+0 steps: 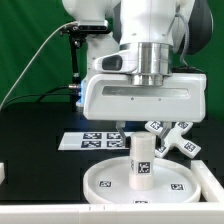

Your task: Assemble round table

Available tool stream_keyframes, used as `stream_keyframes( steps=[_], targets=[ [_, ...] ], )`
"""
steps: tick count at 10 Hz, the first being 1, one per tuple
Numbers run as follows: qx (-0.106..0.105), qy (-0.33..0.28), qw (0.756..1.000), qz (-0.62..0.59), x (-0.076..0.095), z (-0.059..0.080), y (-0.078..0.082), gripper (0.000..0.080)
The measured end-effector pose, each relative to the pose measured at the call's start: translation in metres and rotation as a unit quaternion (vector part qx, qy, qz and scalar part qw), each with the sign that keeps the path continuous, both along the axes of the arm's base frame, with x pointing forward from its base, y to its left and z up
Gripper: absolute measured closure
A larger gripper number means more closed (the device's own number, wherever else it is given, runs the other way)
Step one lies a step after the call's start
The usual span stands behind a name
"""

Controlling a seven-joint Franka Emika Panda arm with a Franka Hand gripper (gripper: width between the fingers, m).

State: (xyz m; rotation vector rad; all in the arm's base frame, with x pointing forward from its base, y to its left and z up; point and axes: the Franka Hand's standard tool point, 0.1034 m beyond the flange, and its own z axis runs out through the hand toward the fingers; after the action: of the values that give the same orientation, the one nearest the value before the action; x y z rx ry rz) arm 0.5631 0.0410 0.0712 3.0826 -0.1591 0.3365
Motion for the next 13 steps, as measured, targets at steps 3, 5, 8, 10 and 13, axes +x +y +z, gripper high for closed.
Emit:
stream_keyframes(
  steps=[3, 5, 8, 10, 13],
  targets=[
    [0.039, 0.003, 0.983, -0.18, 0.0015, -0.0061, 0.0009, 0.0384],
    [0.06, 0.001, 0.958, -0.279, 0.0, -0.0072, 0.0007, 0.0384],
    [0.098, 0.006, 0.91, -0.403, -0.0015, -0.0068, -0.001, 0.0384],
    [0.099, 0.006, 0.909, -0.405, -0.0017, -0.0066, -0.001, 0.0378],
    [0.1, 0.01, 0.911, -0.399, -0.0017, -0.0024, 0.0007, 0.0196]
  ],
)
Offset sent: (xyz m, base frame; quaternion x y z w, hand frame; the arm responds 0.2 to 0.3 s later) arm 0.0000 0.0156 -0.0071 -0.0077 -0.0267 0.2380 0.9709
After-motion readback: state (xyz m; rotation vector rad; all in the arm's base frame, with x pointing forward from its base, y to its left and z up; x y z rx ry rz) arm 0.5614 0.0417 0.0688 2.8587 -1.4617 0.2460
